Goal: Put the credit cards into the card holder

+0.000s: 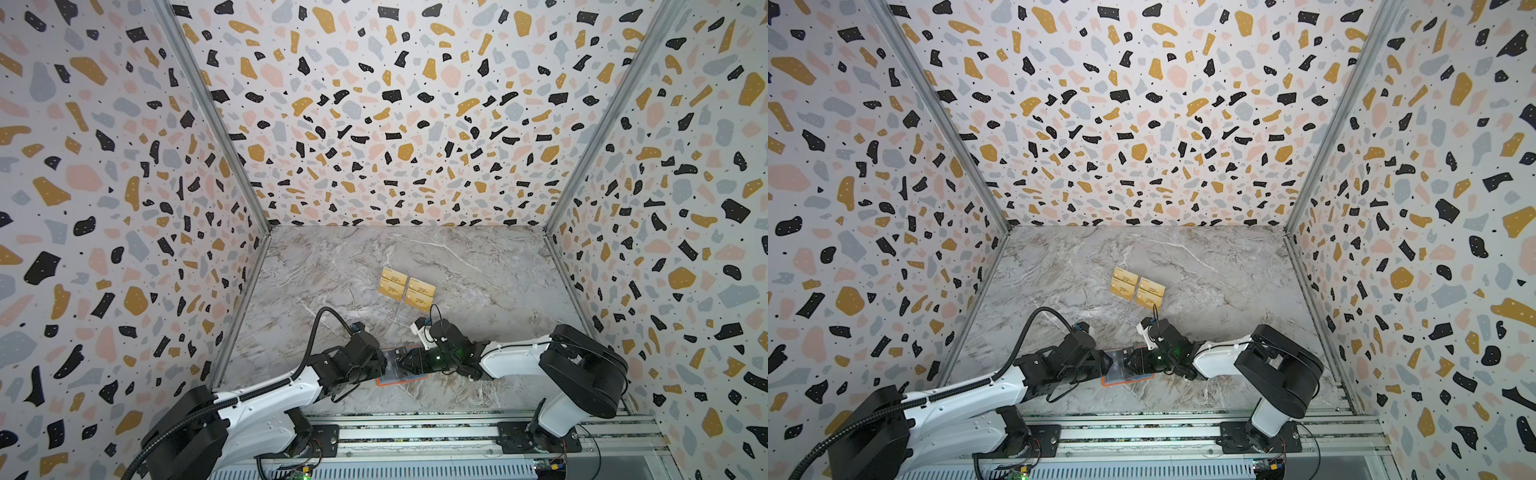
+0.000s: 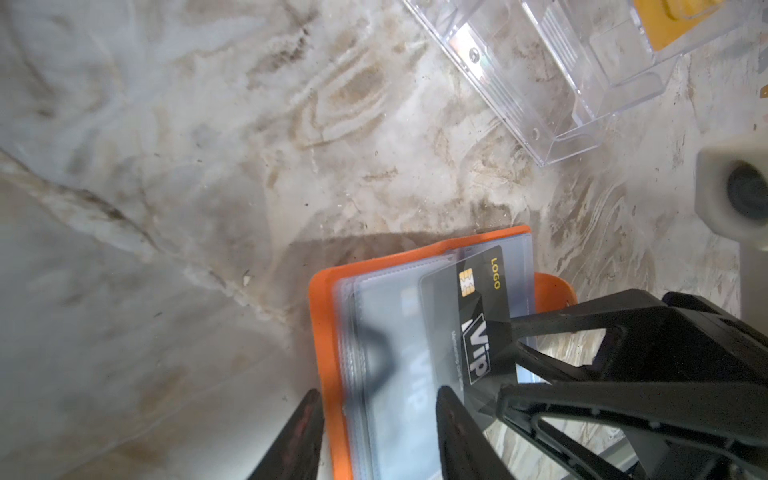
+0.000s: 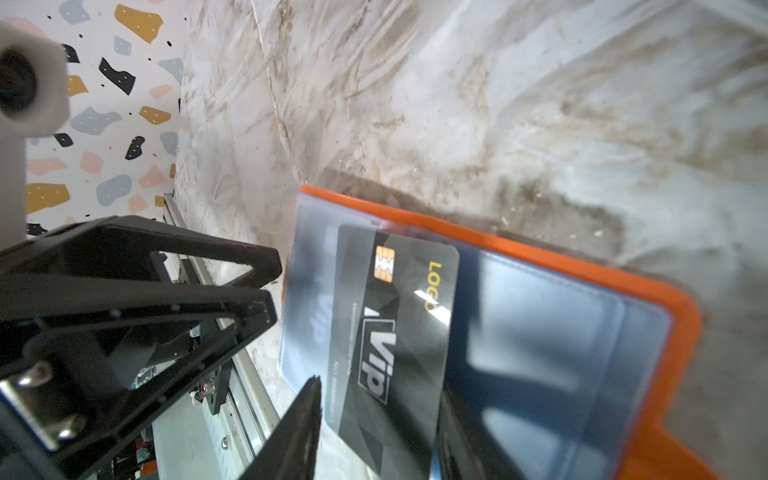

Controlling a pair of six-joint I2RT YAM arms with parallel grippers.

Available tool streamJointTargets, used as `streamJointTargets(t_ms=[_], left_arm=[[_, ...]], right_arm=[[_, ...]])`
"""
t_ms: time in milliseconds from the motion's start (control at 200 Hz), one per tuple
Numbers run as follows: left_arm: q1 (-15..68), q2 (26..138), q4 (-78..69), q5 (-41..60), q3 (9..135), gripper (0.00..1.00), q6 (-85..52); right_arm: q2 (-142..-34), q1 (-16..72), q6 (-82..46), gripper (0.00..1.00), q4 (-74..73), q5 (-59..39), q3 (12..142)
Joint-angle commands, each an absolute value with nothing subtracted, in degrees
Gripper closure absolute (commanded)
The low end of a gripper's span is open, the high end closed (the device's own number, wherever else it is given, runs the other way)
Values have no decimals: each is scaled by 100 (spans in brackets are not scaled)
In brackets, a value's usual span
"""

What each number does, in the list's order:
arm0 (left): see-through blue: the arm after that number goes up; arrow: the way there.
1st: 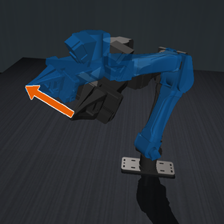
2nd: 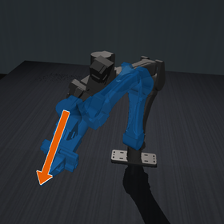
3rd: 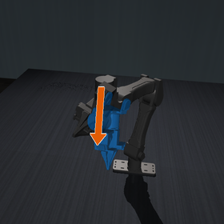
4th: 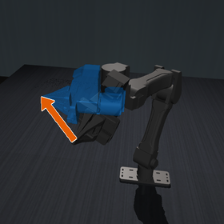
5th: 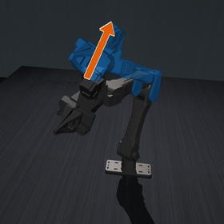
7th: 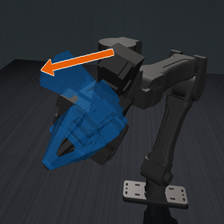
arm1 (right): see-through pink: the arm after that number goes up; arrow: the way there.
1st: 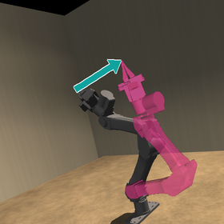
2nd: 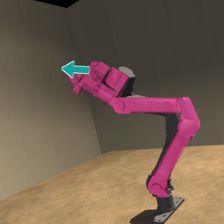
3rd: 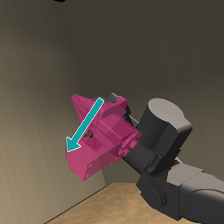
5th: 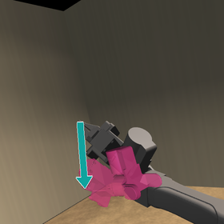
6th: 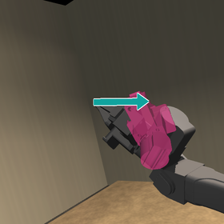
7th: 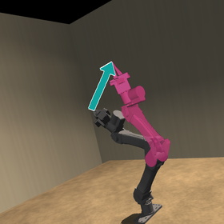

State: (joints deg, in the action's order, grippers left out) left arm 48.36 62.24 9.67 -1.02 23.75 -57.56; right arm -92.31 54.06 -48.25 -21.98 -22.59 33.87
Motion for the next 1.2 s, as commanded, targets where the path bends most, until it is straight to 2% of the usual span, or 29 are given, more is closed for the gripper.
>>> streamJointTargets(t_ms=[0, 270, 596, 1191], left_arm=[[4793, 6274, 784, -123, 2320, 52, -5617], [4677, 6416, 507, 59, 2104, 52, -5555], [4513, 6351, 291, 287, 1955, 52, -5450], [4434, 6368, -323, 791, 1713, 54, -5476]], right_arm=[[-9163, 5514, -4572, 54, -1649, -2193, 3578], [-9548, 5611, -4761, 54, -2188, -2523, 3698], [-9709, 5772, -4437, 54, -1762, -2321, 4149], [-10075, 6065, -4068, 55, -1729, -2567, 4768]])
